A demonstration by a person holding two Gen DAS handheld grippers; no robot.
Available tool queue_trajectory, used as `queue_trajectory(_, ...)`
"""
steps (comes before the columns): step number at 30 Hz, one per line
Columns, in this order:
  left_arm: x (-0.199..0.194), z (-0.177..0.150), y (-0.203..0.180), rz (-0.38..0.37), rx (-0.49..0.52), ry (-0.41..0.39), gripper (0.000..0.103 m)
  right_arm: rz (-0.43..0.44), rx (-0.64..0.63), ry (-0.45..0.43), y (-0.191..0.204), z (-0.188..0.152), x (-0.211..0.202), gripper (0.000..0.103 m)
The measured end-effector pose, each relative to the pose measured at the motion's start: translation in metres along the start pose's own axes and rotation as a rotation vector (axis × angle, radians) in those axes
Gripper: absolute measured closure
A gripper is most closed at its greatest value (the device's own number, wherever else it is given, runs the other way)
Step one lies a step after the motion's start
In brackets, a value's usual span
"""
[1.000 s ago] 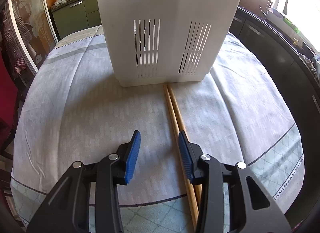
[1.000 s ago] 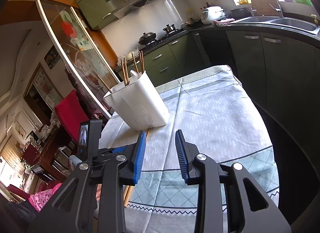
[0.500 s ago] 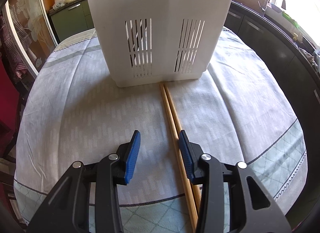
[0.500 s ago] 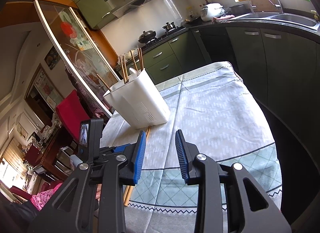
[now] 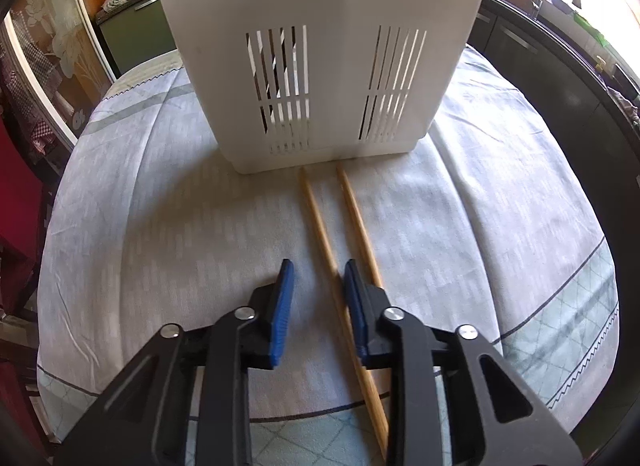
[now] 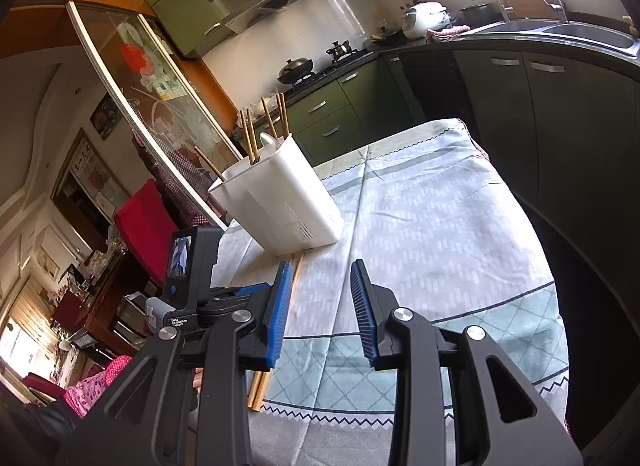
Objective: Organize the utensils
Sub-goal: 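Grasp a wooden chopstick beside the basket with the left tool and lift it upright, then grasp the last wooden chopstick with the right tool while the left tool holds its chopstick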
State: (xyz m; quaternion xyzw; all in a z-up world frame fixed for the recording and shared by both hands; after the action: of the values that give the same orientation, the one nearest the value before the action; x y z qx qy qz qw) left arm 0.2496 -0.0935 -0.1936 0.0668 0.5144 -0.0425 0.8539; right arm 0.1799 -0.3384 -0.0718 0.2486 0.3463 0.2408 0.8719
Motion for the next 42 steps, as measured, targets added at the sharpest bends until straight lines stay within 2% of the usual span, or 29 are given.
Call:
queue_trajectory(1, -0.001, -0.001, -0.001, -0.007, 0.008, 0.006, 0.093, 0.000, 0.003, 0.001, -0.001, 0.000, 0.000, 0.068)
queue_trajectory(7, -0.007, -0.010, 0.005, -0.033, 0.004, 0.013, 0.097, 0.002, 0.002, 0.016, 0.000, -0.001, 0.005, 0.068)
queue_trajectory(17, -0.070, -0.012, 0.039, -0.019, 0.001, -0.220, 0.097, 0.000, -0.035, 0.074, 0.016, -0.006, 0.026, 0.068)
queue_trajectory(24, -0.126, -0.023, 0.054, -0.001, -0.006, -0.382, 0.097, -0.044, -0.132, 0.205, 0.040, -0.019, 0.070, 0.068)
queue_trajectory(33, -0.181, -0.041, 0.063, 0.009, -0.008, -0.522, 0.097, -0.157, -0.237, 0.357, 0.056, -0.042, 0.141, 0.068)
queue_trajectory(42, -0.191, -0.054, 0.078, -0.008, -0.018, -0.557, 0.097, -0.301, -0.317, 0.561, 0.060, -0.060, 0.211, 0.068)
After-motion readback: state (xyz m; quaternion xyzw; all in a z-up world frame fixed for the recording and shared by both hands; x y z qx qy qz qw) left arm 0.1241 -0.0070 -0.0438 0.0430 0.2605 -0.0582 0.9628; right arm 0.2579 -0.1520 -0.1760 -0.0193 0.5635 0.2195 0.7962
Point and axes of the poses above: each gripper's, at about its wrist camera, not at the fingertips, and x roughly the way its jaws point, y to its left, z to its top, the point moved 7 cm from there along x, roughly the way its jaws point, and after that the axes turned 8 degrees about x, right-handed, at the moved point
